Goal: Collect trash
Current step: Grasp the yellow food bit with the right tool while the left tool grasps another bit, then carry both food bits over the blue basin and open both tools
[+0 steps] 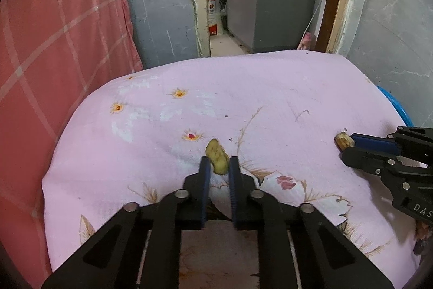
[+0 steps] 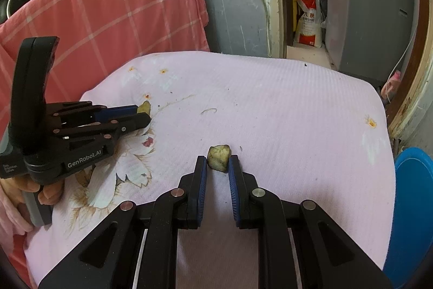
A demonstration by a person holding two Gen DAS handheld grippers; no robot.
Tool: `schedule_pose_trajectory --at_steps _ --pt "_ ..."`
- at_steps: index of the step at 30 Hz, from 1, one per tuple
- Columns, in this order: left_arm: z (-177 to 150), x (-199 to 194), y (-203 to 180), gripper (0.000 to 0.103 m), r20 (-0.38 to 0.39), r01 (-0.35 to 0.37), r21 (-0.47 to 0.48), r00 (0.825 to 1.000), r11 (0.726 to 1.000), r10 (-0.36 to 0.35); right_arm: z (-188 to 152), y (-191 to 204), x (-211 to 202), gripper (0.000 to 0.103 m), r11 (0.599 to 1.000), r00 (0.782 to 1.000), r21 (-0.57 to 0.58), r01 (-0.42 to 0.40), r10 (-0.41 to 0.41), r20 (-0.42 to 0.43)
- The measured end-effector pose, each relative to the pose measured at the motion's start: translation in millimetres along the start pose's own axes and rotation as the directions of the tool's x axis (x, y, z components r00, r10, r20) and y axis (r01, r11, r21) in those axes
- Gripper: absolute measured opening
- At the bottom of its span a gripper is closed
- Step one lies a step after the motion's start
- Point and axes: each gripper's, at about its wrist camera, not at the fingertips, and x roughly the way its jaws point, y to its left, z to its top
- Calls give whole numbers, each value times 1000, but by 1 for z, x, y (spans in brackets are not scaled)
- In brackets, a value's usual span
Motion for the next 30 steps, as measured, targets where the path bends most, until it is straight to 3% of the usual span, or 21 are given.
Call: schedule_pose_trajectory --at_steps 10,19,25,30 --pt "0 -3 1 7 12 26 -28 1000 999 -26 0 0 0 15 1000 1000 2 -1 1 2" --pt "-17 -26 -12 7 34 131 -52 991 990 -130 -3 3 -4 14 1000 999 -12 14 -14 33" --pt "-30 -43 -22 7 90 137 -70 987 988 -130 -10 4 -21 14 1000 993 -17 10 -8 119" --pt "-33 -61 -25 7 190 119 -85 977 989 -101 -15 7 -42 14 1000 976 -10 20 -18 219"
